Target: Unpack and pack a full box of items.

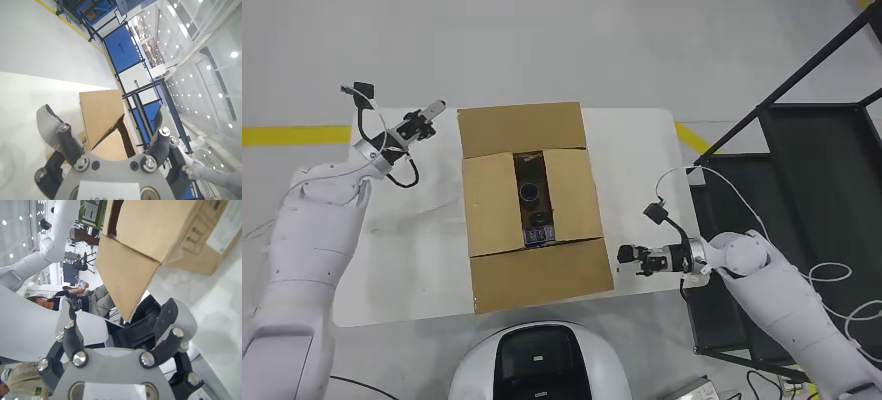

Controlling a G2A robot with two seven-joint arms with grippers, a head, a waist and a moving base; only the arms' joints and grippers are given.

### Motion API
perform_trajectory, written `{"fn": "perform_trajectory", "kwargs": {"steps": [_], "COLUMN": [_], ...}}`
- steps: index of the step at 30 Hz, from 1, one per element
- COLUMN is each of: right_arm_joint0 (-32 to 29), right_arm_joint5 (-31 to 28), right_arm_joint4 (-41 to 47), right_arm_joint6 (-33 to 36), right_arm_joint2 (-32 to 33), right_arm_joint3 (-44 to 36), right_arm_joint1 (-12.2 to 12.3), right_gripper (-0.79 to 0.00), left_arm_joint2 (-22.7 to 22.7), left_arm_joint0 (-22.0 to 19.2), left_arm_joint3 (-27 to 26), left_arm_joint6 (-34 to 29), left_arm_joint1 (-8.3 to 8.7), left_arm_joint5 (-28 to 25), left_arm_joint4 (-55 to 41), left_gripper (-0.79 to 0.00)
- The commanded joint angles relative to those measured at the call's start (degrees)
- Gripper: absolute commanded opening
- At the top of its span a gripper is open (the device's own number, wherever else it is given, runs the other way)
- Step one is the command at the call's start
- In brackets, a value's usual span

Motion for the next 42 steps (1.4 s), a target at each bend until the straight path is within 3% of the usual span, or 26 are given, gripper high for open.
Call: {"fn": "perform_trajectory", "kwargs": {"steps": [1, 11, 15, 23, 34, 42], "right_arm_joint0": [0.44, 3.73, 4.41, 6.70, 10.20, 13.45], "right_arm_joint5": [-0.05, -0.82, 0.14, 0.08, -4.39, -7.15], "right_arm_joint4": [0.07, 4.23, 11.72, 19.20, 21.88, 19.82], "right_arm_joint6": [-0.04, -0.81, 0.16, 0.11, -4.37, -7.13], "right_arm_joint2": [-1.93, -9.47, -11.98, -12.99, -14.20, -15.88], "right_arm_joint3": [0.23, 0.16, -2.28, -3.99, -2.54, 1.73], "right_arm_joint1": [-0.11, -0.35, 0.06, 1.22, 1.46, 1.09], "right_gripper": [0.000, 0.000, 0.000, 0.000, 0.000, 0.000], "left_arm_joint2": [1.23, 6.38, 7.37, 7.49, 5.26, 2.67], "left_arm_joint0": [-2.00, -8.19, -10.07, -11.53, -12.61, -12.03], "left_arm_joint3": [4.27, 15.75, 18.49, 21.89, 24.54, 24.21], "left_arm_joint6": [0.52, -1.68, -1.63, -8.70, -17.00, -23.98], "left_arm_joint1": [-0.81, -4.93, -6.54, -8.93, -9.56, -8.34], "left_arm_joint5": [-1.24, -1.56, -0.13, 1.01, 2.60, -0.50], "left_arm_joint4": [-0.78, -4.49, -6.45, -13.66, -20.41, -23.57], "left_gripper": [0.000, 0.000, 0.000, 0.000, 0.000, 0.000]}}
